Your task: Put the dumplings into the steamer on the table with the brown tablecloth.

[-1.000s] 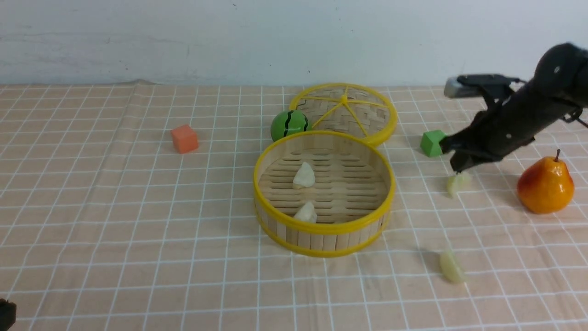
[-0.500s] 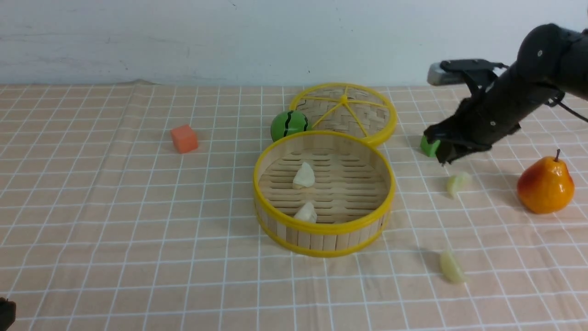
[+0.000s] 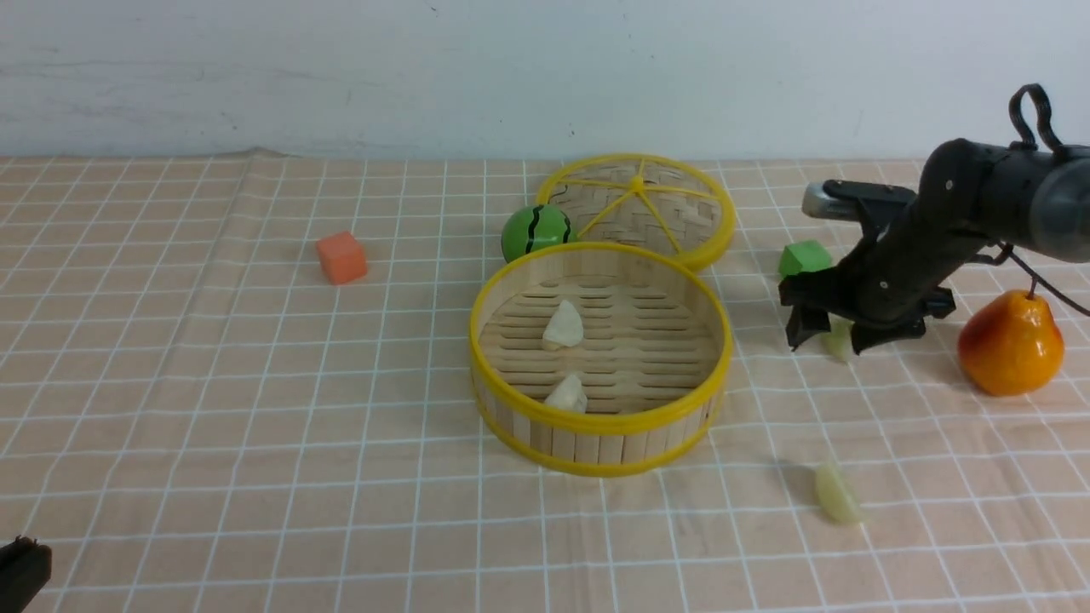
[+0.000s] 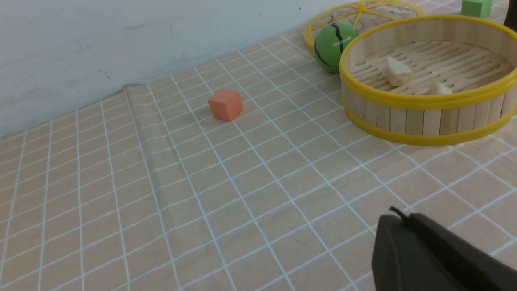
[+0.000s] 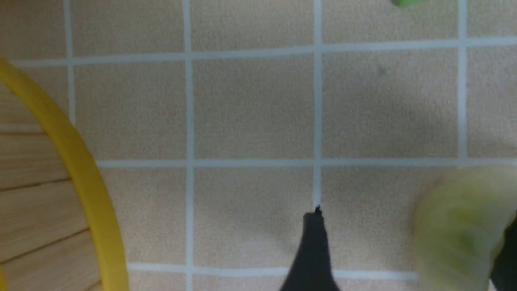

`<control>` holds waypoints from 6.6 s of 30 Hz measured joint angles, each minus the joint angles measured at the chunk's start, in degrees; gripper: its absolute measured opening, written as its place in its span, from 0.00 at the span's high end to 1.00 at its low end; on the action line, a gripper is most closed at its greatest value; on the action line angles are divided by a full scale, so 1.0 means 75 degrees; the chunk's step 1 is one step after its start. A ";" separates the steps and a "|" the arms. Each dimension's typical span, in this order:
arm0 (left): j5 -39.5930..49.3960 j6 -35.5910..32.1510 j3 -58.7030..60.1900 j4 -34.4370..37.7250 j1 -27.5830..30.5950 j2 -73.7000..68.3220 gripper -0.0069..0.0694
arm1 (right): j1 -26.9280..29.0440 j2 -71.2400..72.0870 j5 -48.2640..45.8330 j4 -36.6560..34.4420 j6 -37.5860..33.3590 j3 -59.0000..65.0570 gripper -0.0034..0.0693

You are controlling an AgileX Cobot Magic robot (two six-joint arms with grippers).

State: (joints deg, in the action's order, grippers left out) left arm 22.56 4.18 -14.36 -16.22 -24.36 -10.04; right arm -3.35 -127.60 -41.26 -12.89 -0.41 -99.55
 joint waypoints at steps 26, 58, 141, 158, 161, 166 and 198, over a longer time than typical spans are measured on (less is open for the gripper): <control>-0.0066 0.0000 0.0020 -0.0055 0.0000 0.0000 0.90 | -0.1934 0.0841 0.0661 -0.2615 -0.4328 -0.0006 0.67; -0.0084 0.0000 0.0020 -0.0042 0.0000 0.0000 0.87 | -0.0677 0.3388 -0.1906 -0.0338 -0.1537 0.3283 0.46; -0.0088 0.0000 0.0020 -0.0020 0.0000 0.0000 0.81 | -0.2045 0.0887 0.0252 -0.5138 -0.7997 0.1118 0.62; -0.0115 0.0000 0.0020 -0.0020 0.0000 0.0000 0.81 | -0.2016 0.3524 -0.1270 -0.0152 -0.4713 0.0627 0.44; -0.0115 0.0000 0.0020 -0.0020 0.0000 0.0000 0.81 | -0.2016 0.4448 -0.1803 0.0520 -0.3574 0.0381 0.57; -0.0115 0.0000 0.0020 -0.0020 0.0000 0.0000 0.80 | -0.2016 0.6371 -0.2773 0.1651 -0.2058 0.0468 0.91; -0.0075 0.0000 0.0020 -0.0020 0.0000 0.0000 0.76 | -0.2016 1.2738 0.5956 -0.3053 -0.1790 1.1858 0.95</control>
State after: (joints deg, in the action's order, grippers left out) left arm 21.99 4.18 -14.21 -16.37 -24.36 -10.04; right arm -18.47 -32.07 3.41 -35.79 -13.84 -10.62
